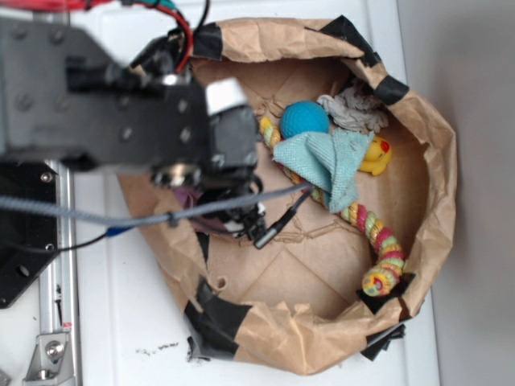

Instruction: Grab the pink bunny.

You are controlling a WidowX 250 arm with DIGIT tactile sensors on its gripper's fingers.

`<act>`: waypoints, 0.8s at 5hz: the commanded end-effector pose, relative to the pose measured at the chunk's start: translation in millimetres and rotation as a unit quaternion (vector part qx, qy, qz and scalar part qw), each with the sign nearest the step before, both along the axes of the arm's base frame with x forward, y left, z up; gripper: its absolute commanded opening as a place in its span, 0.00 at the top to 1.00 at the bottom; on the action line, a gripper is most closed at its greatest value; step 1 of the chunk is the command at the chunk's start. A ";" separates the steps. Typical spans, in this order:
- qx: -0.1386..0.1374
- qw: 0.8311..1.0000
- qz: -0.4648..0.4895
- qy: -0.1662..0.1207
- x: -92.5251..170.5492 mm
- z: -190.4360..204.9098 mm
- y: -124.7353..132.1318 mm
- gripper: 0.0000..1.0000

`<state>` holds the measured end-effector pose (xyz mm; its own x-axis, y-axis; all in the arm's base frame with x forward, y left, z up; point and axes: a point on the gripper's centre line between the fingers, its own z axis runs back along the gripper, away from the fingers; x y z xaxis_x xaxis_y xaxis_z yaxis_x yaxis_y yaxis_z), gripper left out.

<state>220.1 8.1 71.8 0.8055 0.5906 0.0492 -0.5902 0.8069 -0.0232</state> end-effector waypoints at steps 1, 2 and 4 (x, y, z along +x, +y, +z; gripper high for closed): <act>-0.014 1.000 -0.007 -0.012 9.3 2.3 4.0 0.00; -0.006 1.000 -0.010 -0.016 5.5 0.0 1.6 0.00; 0.021 0.999 -0.016 -0.022 -43.8 -32.3 26.6 0.00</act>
<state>183.5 20.3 39.2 0.8426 0.5280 0.1060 -0.5297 0.8481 -0.0136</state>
